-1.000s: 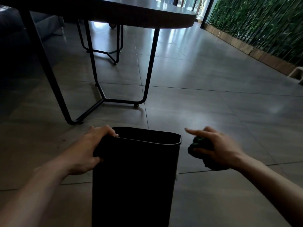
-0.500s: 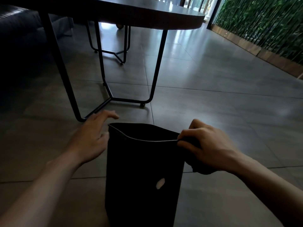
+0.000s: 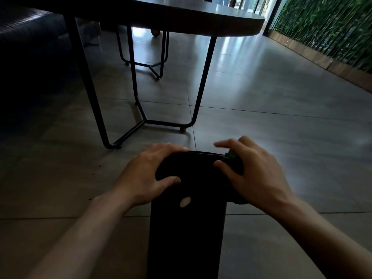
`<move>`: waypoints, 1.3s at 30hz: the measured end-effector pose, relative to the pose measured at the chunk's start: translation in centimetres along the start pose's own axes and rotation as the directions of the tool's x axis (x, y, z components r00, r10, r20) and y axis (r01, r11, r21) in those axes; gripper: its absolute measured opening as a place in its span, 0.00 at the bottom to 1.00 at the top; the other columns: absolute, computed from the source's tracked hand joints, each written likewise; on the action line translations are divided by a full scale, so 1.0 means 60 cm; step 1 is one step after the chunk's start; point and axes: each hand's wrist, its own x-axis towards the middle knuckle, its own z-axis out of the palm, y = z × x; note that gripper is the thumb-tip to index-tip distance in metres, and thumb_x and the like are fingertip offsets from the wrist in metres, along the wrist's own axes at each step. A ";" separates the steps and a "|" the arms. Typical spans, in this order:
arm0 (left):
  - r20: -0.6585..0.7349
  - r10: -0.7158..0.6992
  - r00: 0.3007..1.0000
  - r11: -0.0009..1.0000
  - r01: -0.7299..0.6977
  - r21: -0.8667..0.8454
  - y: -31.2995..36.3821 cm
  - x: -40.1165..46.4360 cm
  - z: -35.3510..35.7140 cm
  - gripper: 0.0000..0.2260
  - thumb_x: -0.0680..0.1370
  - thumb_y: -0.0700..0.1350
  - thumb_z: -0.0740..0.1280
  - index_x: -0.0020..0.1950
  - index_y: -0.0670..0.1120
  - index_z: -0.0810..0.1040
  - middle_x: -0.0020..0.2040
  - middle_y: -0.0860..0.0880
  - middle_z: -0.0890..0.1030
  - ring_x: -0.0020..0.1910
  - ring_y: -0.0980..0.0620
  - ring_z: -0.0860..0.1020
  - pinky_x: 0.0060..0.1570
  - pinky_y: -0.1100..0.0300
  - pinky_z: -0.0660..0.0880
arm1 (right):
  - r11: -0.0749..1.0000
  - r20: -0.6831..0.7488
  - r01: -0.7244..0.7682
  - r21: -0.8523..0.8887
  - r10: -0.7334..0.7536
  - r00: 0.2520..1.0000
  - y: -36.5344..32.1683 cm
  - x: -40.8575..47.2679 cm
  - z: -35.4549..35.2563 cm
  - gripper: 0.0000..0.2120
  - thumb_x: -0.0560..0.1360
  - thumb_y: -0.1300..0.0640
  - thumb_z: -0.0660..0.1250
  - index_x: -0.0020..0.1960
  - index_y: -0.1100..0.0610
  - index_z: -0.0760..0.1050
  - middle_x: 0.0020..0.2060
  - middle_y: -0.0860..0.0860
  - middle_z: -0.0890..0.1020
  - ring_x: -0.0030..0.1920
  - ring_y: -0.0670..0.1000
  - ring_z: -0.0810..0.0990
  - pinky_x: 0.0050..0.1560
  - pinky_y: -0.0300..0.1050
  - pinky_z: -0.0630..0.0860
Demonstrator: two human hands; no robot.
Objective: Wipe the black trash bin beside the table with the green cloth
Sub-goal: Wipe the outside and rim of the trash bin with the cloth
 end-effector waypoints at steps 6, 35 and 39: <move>-0.007 0.025 1.000 0.999 -0.025 -0.042 -0.005 0.009 0.003 0.28 0.72 0.47 0.77 0.70 0.59 0.73 0.66 0.58 0.76 0.69 0.56 0.71 0.68 0.57 0.68 | 0.865 -0.336 0.340 0.370 -0.216 0.917 -0.046 -0.055 0.065 0.20 0.76 0.48 0.70 0.62 0.56 0.70 0.59 0.49 0.73 0.57 0.46 0.75 0.58 0.32 0.73; 0.056 -0.091 0.994 0.971 0.101 -0.217 -0.013 0.015 0.000 0.24 0.79 0.40 0.68 0.68 0.66 0.72 0.71 0.60 0.74 0.77 0.63 0.61 0.75 0.47 0.64 | 0.497 0.061 0.793 -0.352 -0.833 0.550 0.016 -0.187 0.225 0.16 0.84 0.54 0.62 0.70 0.42 0.73 0.73 0.52 0.71 0.67 0.55 0.76 0.71 0.55 0.70; 0.064 -0.119 0.991 0.967 0.130 -0.221 -0.019 0.019 0.001 0.24 0.79 0.41 0.68 0.69 0.66 0.72 0.73 0.57 0.73 0.77 0.60 0.61 0.75 0.44 0.64 | 0.801 -0.185 0.556 -0.222 -0.594 0.783 0.030 -0.113 0.183 0.21 0.81 0.52 0.67 0.73 0.44 0.71 0.73 0.57 0.68 0.68 0.62 0.72 0.67 0.59 0.70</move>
